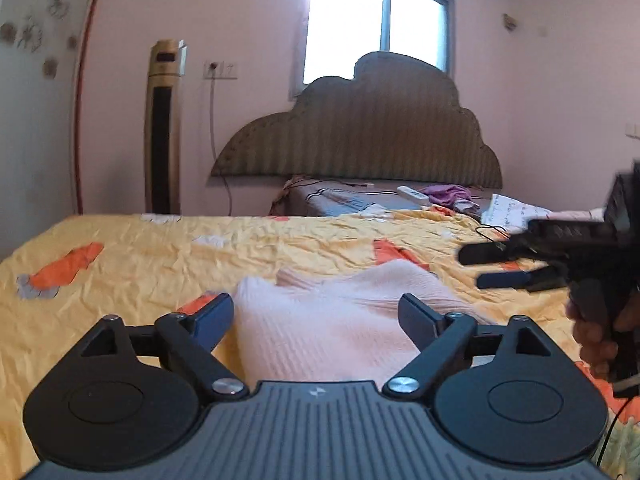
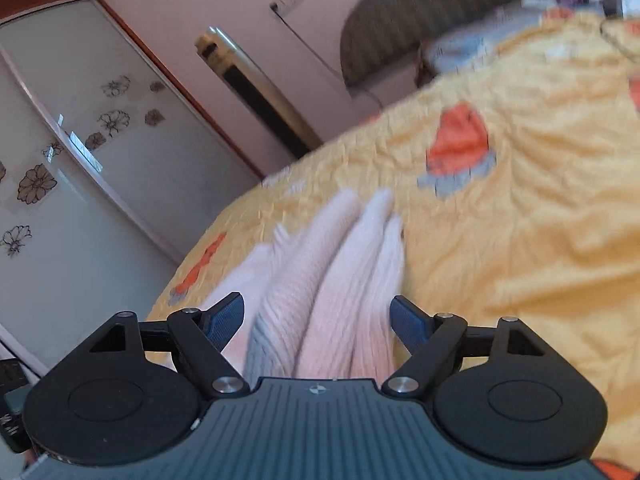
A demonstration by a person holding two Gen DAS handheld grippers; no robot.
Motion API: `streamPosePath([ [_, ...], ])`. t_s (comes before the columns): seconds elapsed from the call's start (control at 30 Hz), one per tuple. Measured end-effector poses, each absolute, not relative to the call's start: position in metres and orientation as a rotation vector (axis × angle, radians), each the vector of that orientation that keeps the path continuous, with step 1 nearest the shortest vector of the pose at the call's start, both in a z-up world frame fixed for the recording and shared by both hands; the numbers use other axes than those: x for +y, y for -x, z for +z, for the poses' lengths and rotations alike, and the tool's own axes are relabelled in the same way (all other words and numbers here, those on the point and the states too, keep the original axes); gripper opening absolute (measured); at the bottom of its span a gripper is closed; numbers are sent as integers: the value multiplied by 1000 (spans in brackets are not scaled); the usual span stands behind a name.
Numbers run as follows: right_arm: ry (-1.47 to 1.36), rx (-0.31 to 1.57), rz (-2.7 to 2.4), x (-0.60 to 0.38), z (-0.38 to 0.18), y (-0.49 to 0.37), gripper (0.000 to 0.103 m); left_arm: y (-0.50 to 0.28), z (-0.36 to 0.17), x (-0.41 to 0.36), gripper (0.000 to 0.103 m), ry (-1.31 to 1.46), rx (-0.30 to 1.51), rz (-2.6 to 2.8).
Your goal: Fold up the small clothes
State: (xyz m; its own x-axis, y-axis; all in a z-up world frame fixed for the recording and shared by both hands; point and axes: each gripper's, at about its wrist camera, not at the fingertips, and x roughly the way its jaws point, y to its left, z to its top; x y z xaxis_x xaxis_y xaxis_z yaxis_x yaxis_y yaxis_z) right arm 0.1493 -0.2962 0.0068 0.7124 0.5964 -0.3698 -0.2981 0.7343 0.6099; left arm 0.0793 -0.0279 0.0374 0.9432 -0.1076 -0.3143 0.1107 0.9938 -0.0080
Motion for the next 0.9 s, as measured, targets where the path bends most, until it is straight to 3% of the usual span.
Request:
streamPosePath([
  [0.1,-457,531,602,-264,36,-167,80,-104,24,-54,91,-21,393,-182],
  [0.2,-473,610,725,-227,47,-210,92,-118,3,-74,91,-87,453,-191],
  [0.3,-444,725,696,-206,36,-254,92,-115,-17,-79,91,-181,424,-199],
  [0.37,-291,790,568,-197,14,-267,84,-115,-22,-71,91,-159,426,-223],
  [0.4,-252,772,550,-199,3,-265,68,-117,-22,-69,91,-146,432,-236],
  [0.43,-242,721,548,-204,-2,-257,59,-117,-23,-66,91,-145,430,-242],
  [0.53,-223,661,541,-207,-9,-238,59,-123,-29,-69,93,-161,411,-239],
  [0.8,-169,606,499,-209,3,-221,60,-88,1,-63,93,-114,419,-185],
  [0.9,-270,536,477,-224,28,-188,78,-80,2,-59,93,-160,451,-160],
])
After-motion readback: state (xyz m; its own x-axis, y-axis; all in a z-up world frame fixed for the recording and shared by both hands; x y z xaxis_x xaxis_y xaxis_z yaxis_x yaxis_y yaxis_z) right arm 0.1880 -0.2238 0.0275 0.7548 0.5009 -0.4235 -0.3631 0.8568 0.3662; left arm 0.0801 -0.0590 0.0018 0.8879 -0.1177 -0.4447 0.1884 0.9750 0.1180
